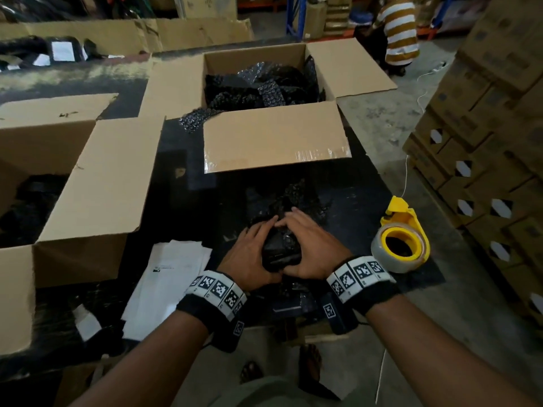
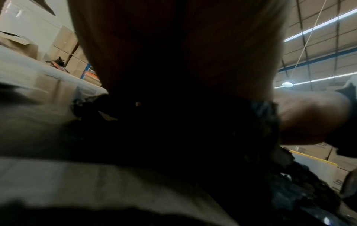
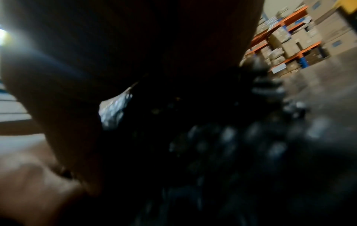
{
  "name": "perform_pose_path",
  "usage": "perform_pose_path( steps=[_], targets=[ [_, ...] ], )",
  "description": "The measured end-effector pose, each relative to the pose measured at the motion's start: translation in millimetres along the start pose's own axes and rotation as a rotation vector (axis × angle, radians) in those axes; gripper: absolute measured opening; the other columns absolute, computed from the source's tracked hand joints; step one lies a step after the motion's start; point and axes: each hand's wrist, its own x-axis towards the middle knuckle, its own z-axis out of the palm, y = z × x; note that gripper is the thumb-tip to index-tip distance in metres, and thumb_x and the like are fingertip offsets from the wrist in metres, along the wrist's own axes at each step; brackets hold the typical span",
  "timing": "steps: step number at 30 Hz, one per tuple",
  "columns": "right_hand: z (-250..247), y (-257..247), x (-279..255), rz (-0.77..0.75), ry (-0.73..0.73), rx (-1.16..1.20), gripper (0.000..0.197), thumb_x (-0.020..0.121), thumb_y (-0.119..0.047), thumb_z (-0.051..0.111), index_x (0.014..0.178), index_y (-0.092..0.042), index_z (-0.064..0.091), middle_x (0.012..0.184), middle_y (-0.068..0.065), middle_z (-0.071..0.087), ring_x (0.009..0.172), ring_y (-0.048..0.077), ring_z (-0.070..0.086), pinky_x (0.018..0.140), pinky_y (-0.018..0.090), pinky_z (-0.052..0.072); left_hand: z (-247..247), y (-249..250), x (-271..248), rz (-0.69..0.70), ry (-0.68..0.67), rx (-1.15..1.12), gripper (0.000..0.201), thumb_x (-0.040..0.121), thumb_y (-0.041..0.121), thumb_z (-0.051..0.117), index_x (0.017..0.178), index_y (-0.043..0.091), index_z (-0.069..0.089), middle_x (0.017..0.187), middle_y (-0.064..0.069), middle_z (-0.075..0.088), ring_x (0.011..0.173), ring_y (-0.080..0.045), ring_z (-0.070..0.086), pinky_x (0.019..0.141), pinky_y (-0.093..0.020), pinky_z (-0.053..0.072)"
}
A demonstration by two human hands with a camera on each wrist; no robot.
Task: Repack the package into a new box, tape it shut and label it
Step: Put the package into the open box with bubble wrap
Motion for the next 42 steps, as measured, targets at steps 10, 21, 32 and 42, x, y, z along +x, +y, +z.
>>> perform_pose_path(
  steps=[10,21,32,42],
  targets=[
    [-28,5,-61,0.234,0.066,0.049,0.102,0.076,-0.038,0.077,0.155,-0.044,0.013,0.168,-0.008,0.005,0.155,0.019,0.014,0.12,0.044,0.033,-3,2,9,-0.006,0.154,0.144,0.085,0.062,0.048,0.087,0.136,0.019,0.057,0.134,-0.009,0.041,0.121,-0.031,0.041,0.108,-0.042,0.042],
    [7,-10,-63,0.248,0.067,-0.064,0.072,0.086,-0.006,0.068,0.15,-0.02,0.039,0.158,0.001,0.039,0.145,0.022,0.037,0.116,0.033,0.033,-10,18,12,0.034,0.131,-0.041,0.108,0.06,0.031,0.093,0.148,0.027,0.03,0.137,0.0,0.038,0.122,-0.019,0.054,0.105,-0.044,0.052],
    [-43,15,-40,0.167,-0.289,-0.272,0.114,0.066,-0.051,0.086,0.158,-0.034,0.021,0.165,-0.002,0.027,0.154,0.024,0.018,0.12,0.044,0.027,-12,13,22,0.013,0.068,0.14,0.098,0.06,0.04,0.091,0.144,0.008,0.052,0.143,-0.008,0.047,0.125,-0.032,0.046,0.109,-0.049,0.043],
    [-33,37,-26,0.163,-0.112,-0.323,0.072,0.075,-0.032,0.083,0.141,-0.025,0.053,0.142,0.0,0.054,0.127,0.027,0.046,0.103,0.042,0.045,-9,12,22,0.032,0.083,0.056,0.089,0.063,0.027,0.094,0.139,0.002,0.054,0.142,-0.009,0.046,0.129,-0.027,0.052,0.107,-0.017,0.03]
  ],
)
